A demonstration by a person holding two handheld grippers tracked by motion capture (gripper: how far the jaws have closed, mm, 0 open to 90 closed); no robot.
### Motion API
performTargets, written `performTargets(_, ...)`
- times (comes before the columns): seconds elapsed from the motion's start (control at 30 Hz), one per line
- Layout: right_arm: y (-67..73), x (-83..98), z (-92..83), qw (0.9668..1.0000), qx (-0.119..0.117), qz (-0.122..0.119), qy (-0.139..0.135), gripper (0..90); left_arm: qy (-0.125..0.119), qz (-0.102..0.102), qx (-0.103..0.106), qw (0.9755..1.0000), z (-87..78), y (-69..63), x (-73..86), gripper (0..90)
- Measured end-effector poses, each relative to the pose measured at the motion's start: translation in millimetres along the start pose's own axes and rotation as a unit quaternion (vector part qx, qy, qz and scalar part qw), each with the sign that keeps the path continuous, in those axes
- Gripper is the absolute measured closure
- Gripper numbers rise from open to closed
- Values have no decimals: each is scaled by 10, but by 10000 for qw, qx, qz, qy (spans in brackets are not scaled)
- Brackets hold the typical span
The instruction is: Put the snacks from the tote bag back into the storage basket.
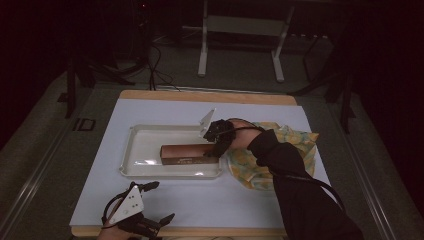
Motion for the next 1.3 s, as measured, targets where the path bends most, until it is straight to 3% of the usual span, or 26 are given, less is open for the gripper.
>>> performTargets(0.27,-3,138,-164,9998,122,175,19,307,9,-1,-1,10000,7,0,-1,0)
performTargets(0.6,-155,354,-397,9944,553,879,-193,130,25,1,8,10000,9,2,1,0)
performTargets(0.7,-196,422,-458,9927,610,1000,-277,126,31,-2,15,10000,9,1,3,0)
performTargets(0.83,-252,538,-536,9890,866,1142,-353,143,33,-6,23,10000,10,-1,3,0)
performTargets(1.0,-277,677,-635,9824,908,1538,-537,144,23,-22,10,10000,11,7,4,0)
performTargets(1.07,-274,706,-654,9816,926,1578,-552,148,31,-20,17,10000,13,4,5,0)
performTargets(1.3,-289,971,-741,9667,1456,1993,-674,164,8,-42,-17,10000,7,16,0,0)
Point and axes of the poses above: each handheld gripper's, and its own axes: z roughly forward along the jaws, x roughly out of its underside, y roughly to its left, the point moved 7 cm from there along z, roughly forward along the jaws, and after that the axes turned 5 degrees about x, right-handed, at the moved point
